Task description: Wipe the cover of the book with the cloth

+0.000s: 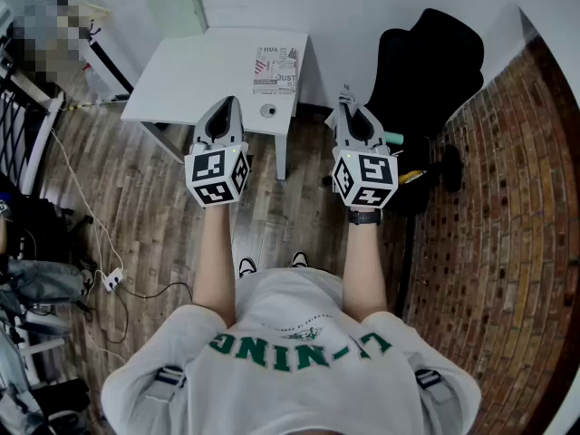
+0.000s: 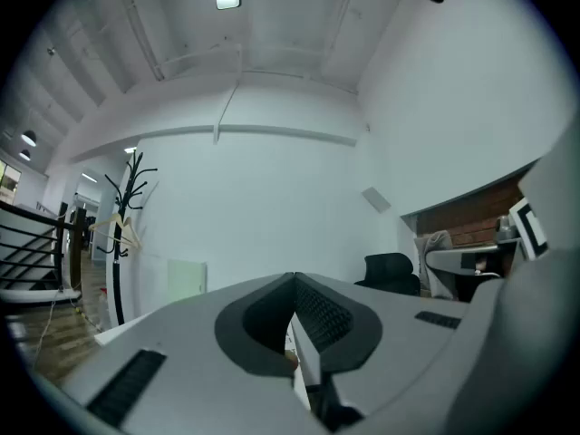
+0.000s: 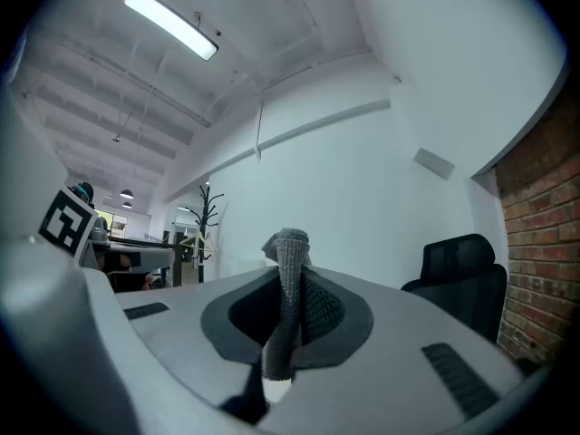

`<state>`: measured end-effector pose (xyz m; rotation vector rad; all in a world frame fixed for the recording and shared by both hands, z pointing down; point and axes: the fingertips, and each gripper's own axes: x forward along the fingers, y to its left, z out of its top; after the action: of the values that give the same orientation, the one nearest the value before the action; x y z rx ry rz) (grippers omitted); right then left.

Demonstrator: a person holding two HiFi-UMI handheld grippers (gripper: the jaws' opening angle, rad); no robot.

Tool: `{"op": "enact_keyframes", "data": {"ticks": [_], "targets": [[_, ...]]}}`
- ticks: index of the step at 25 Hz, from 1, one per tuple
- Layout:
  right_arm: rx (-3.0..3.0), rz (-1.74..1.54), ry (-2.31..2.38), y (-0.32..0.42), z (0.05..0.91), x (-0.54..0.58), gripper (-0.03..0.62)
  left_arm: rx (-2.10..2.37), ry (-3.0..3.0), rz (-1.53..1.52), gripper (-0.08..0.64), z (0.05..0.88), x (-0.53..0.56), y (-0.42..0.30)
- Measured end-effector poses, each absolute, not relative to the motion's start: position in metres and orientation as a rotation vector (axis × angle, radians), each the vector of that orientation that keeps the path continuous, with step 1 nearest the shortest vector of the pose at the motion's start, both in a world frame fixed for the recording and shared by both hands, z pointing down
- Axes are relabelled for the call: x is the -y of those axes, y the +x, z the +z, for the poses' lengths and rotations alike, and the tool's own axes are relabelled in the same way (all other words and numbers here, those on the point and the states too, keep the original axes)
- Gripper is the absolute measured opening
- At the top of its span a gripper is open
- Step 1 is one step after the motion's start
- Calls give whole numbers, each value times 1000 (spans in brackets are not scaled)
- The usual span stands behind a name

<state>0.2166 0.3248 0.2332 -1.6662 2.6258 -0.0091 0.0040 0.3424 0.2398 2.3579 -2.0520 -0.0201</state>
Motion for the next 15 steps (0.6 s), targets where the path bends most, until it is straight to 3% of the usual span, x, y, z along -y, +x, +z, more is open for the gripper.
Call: {"op": "enact_keyframes", "data": {"ticks": [7, 15], "targets": [[-2653, -54, -1599, 244, 245, -315, 32, 2078, 2359, 14, 14, 246, -345, 48], [-2668, -213, -1520, 231, 262, -275, 32, 2091, 2320, 39, 14, 258, -319, 42]]}}
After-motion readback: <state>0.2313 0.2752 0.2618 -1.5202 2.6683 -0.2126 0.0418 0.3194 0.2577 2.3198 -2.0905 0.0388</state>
